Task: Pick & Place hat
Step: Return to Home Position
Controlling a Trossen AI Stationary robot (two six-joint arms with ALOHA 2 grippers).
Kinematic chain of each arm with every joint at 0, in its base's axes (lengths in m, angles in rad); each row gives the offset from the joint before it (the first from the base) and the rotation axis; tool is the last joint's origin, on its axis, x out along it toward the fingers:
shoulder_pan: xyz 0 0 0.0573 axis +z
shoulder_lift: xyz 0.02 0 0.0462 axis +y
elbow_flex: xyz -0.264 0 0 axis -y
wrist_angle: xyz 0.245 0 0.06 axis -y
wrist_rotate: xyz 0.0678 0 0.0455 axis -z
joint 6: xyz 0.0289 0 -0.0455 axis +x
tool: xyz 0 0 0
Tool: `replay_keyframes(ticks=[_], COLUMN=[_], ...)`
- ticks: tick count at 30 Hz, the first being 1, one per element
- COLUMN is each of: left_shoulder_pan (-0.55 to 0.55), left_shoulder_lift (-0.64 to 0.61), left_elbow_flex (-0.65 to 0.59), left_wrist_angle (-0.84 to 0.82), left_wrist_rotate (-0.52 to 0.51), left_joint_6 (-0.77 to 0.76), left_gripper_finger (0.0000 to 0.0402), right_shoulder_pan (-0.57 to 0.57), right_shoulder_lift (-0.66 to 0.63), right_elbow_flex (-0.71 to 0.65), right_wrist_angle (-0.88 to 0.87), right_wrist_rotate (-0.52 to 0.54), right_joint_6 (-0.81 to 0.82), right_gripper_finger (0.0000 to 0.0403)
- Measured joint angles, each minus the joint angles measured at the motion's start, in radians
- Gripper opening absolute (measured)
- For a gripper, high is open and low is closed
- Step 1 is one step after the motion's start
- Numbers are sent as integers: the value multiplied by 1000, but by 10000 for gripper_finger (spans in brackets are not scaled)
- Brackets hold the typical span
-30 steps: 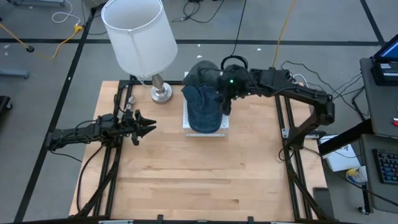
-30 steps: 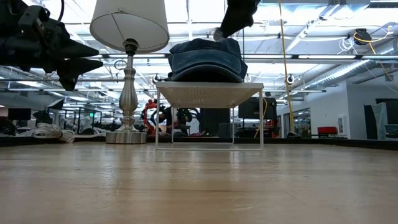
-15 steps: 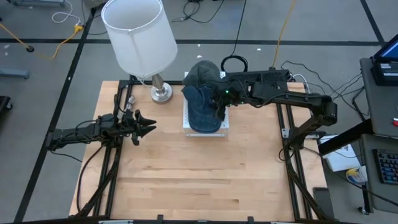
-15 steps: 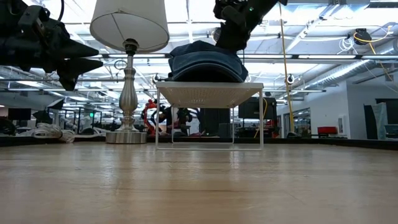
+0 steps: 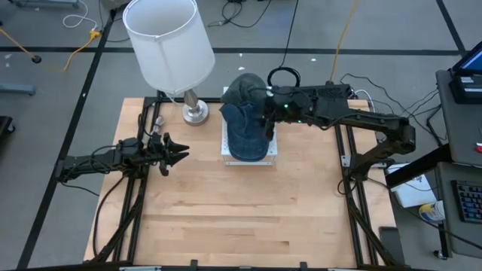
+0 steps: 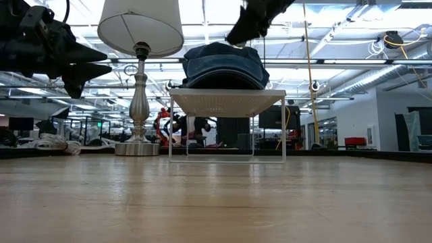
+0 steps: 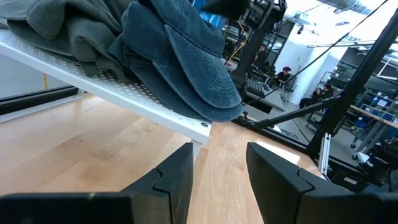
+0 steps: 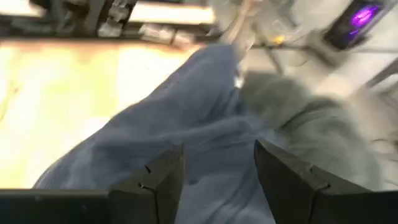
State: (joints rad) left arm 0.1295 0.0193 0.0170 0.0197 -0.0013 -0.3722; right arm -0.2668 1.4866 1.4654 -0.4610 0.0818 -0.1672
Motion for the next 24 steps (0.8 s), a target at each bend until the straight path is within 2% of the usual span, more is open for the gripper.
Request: replay_keyframes(ticks=[5,9,17,24], left_shoulder_pan=[0,0,0,0], left_shoulder_lift=[0,0,0,0], left_elbow_flex=[0,-1,-1,-1], left_wrist_angle=[4,5,7,7], left_wrist_rotate=[0,0,-2,-1], left_joint_6=[0,0,-1,0], left_gripper_finger=[152,152,152,152], right_shoulder_pan=[-6,-22,-73,-121], right_shoulder_lift=[-57,-128,-370,-612], right_elbow_flex=[3,-53,-391,-702], right_wrist_angle=[43,64,377,606], right_wrist_rotate=[93,108,111,154], right_joint_6=[-14,-33,-74,-110], right_gripper_finger=[189,190,190,188])
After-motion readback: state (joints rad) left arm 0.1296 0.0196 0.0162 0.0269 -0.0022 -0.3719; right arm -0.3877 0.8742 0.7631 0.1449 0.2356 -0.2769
